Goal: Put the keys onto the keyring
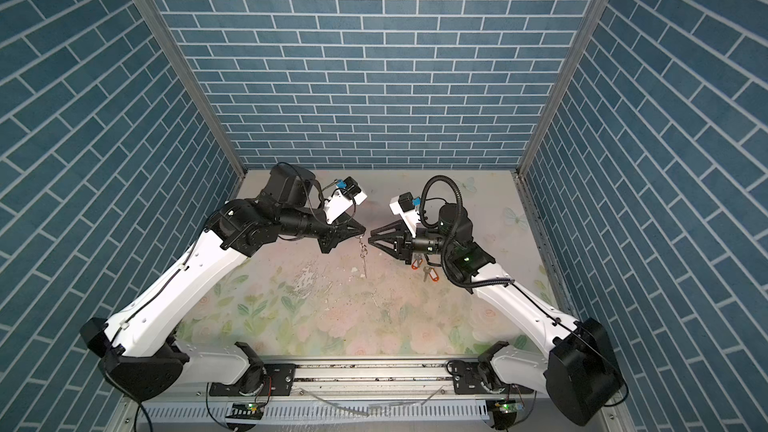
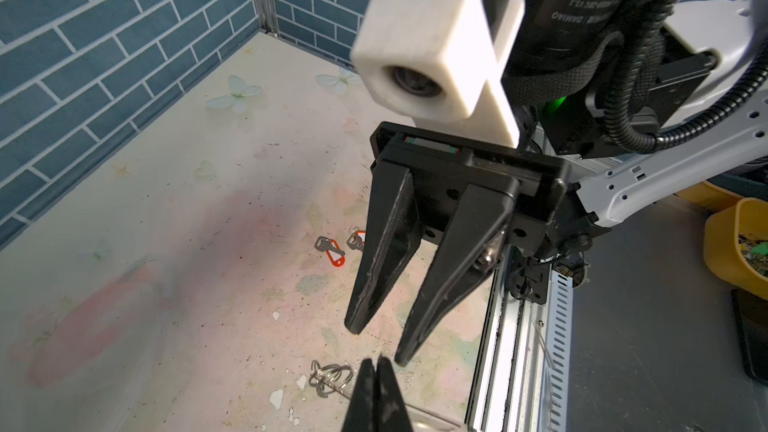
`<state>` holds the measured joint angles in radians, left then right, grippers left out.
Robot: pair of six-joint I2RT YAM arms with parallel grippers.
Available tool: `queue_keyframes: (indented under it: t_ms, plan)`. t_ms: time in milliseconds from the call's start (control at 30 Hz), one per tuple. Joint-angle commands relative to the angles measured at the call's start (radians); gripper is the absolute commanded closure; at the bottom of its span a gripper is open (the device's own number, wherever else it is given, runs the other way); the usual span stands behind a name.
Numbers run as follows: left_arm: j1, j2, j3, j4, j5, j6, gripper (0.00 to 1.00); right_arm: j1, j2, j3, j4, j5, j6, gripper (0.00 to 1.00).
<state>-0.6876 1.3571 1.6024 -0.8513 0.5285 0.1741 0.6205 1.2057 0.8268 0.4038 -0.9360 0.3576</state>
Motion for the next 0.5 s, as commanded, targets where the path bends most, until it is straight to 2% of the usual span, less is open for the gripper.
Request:
queue_keyframes:
  t_ms: [0,467]
  plan:
    - [-0.003,0.010,0.021,-0.013,0.039,0.015,1.00,-0.002,0.014,0.063,0.024,-0.045,-0.030,0.75]
    - [-0.009,0.044,0.027,-0.003,0.072,0.020,1.00,0.004,0.035,0.064,0.072,-0.089,-0.008,0.81]
